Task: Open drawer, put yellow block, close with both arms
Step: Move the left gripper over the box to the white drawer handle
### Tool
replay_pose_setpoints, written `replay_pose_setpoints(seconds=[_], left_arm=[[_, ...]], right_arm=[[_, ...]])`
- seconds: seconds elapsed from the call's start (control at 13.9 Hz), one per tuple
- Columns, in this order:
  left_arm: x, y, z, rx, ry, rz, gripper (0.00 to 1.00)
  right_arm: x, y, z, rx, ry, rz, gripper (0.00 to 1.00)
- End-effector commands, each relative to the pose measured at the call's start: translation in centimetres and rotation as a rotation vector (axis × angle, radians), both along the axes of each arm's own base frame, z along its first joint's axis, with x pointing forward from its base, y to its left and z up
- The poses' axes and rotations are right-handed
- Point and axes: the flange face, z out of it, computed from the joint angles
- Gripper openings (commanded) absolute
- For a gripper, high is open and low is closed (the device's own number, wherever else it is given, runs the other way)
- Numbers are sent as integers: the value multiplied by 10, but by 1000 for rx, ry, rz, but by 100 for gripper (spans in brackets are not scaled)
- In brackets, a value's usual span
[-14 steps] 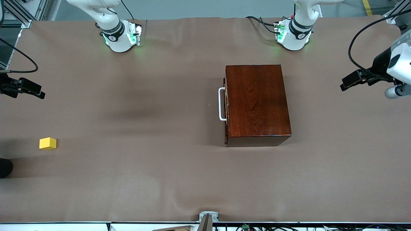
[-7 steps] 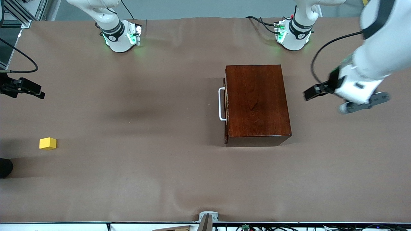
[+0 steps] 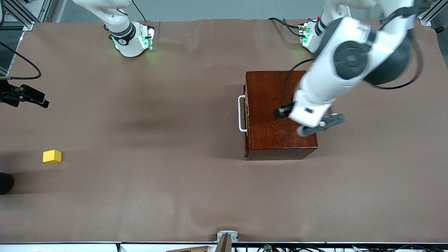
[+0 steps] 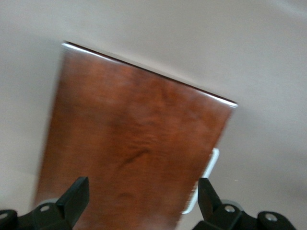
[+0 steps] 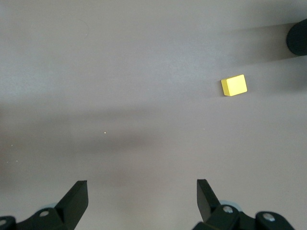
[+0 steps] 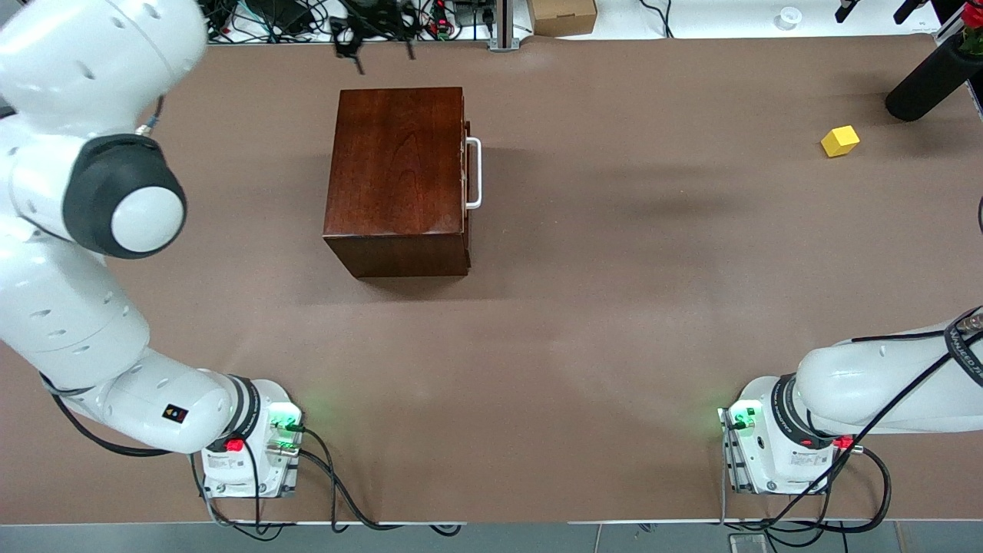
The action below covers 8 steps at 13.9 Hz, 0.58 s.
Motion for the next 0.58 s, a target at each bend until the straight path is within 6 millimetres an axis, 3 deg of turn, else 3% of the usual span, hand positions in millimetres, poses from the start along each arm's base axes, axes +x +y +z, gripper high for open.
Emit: replay_pose_setpoints(seconds=[0.0,0.29,0.5], left_arm=[[-6,-55,-10,-14,-59,27,100],[-40,-147,-59,57,-139,35,100],[-59,-181,-94,100,-175,-24,100]], right_arm=[[-1,1,5,7,-4,-6,100],[-1,1,5,7,-4,-6,100],[-1,1,5,7,-6,-6,100]])
